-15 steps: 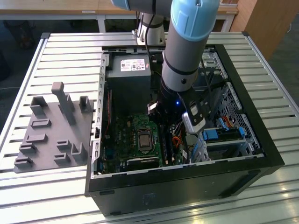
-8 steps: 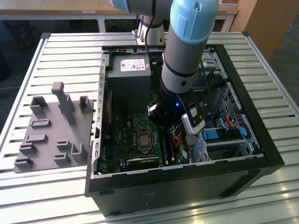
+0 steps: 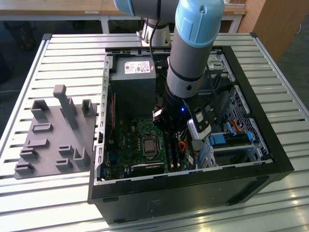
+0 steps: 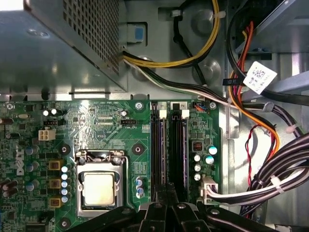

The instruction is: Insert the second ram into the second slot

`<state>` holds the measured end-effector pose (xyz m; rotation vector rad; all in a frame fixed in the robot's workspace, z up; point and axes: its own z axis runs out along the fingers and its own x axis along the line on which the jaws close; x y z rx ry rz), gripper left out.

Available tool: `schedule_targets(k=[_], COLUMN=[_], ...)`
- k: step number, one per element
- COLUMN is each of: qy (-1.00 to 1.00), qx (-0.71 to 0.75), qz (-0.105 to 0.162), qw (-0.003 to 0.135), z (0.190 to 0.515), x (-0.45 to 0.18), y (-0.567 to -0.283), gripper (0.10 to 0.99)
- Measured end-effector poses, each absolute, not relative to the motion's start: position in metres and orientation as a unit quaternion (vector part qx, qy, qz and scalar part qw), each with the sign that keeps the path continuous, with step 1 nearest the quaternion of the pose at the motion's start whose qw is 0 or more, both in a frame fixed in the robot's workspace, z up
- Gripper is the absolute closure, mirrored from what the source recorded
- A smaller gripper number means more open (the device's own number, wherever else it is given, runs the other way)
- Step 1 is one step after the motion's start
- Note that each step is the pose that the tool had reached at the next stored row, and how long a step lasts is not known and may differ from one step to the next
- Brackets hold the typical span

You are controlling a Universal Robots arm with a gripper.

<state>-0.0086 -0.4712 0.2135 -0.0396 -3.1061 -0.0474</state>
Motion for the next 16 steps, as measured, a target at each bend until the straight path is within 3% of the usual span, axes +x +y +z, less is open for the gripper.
schedule_targets(k=[16], qy=[-1.0], qx=[-0.013], qz=[-0.017], qw=[0.017], z=[0.237], x=[-0.009], y=[-0.471], gripper=[0.984])
